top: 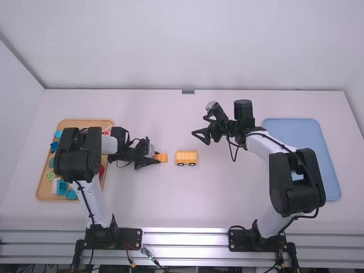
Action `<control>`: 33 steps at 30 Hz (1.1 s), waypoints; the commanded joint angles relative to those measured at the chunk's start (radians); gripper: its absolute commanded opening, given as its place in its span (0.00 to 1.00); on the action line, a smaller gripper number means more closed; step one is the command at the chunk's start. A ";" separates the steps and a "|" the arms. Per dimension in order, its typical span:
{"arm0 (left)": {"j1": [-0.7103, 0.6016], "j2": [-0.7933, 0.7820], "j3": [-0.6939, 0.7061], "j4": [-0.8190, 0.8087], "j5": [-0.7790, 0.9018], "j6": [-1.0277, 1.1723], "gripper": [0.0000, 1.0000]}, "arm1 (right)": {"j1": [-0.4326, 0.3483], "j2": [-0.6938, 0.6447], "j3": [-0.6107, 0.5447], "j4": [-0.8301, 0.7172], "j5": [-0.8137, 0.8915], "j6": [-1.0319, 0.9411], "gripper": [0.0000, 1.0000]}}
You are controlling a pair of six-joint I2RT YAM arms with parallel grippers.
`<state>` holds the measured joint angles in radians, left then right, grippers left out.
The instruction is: Assemble lego blocks to make yellow taxi
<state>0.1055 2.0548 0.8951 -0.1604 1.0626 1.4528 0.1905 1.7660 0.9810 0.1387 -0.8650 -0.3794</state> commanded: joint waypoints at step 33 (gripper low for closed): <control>-0.169 -0.185 0.058 -0.009 0.113 -0.147 0.02 | 0.113 0.414 -0.175 0.453 -0.230 -0.484 1.00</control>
<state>-0.0399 1.8797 0.9600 -0.1802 1.1515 1.4021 0.2989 2.1509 0.7841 0.5911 -1.0943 -0.8494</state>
